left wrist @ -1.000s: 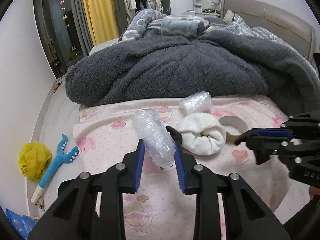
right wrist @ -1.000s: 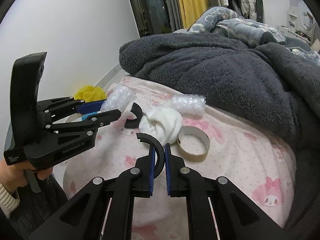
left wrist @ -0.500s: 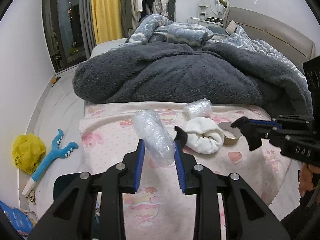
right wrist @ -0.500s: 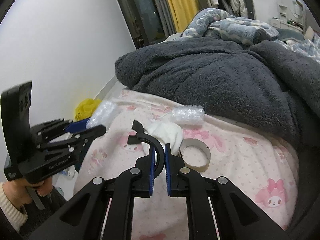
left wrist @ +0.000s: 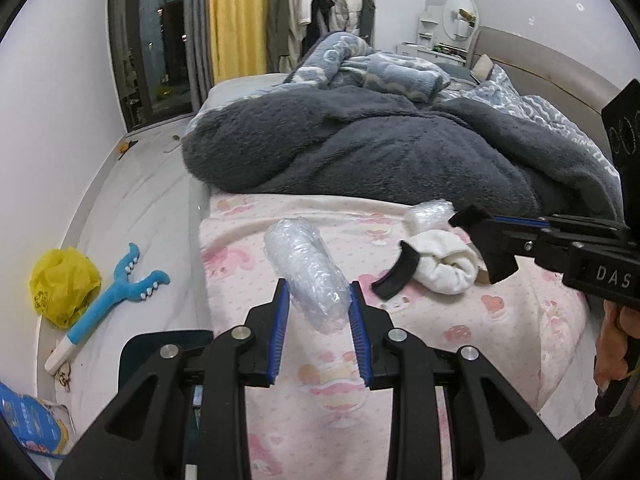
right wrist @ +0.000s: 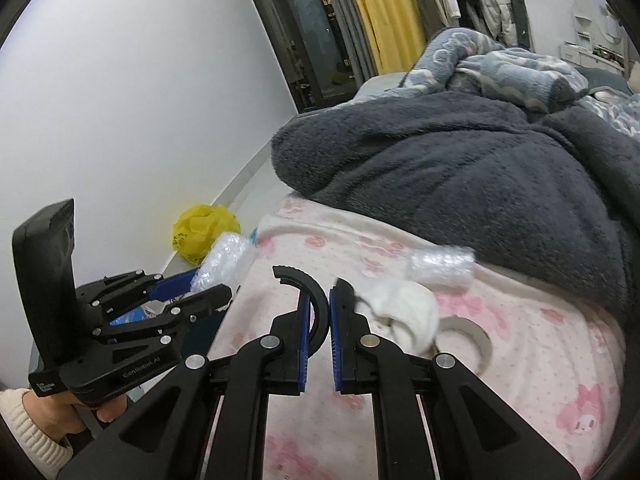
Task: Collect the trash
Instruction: 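Carry the bubble-wrap roll and black curved piece over the green bin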
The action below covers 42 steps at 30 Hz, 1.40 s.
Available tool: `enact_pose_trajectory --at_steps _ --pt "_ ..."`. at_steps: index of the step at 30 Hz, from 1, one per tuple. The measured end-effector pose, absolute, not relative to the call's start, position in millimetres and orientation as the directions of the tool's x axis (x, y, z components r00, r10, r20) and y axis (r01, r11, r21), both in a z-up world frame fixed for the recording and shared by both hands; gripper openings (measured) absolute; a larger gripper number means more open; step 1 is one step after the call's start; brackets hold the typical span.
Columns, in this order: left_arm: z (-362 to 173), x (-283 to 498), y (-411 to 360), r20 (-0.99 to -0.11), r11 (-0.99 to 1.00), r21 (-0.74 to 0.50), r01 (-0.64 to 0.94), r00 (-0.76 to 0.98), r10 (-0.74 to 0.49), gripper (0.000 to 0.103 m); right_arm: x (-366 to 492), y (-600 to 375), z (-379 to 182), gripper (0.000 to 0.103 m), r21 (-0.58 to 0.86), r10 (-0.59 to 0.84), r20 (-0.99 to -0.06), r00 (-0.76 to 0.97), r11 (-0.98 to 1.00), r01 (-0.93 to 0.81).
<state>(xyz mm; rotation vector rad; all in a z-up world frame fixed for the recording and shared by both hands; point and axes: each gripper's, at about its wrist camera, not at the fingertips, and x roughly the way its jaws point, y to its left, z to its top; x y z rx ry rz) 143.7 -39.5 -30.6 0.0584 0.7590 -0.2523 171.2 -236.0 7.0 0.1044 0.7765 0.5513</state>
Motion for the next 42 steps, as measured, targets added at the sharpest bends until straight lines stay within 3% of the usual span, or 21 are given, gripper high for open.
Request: enact_pose_trajectory --at_steps 42 --pt "-59.3 131.9 89.6 -0.765 0.998 -0.030 0.060 0.641 -0.062 0.032 189.4 -101.4 6.2 0.009 0.311 0.605 -0.637 0.478 0.769 -0.559"
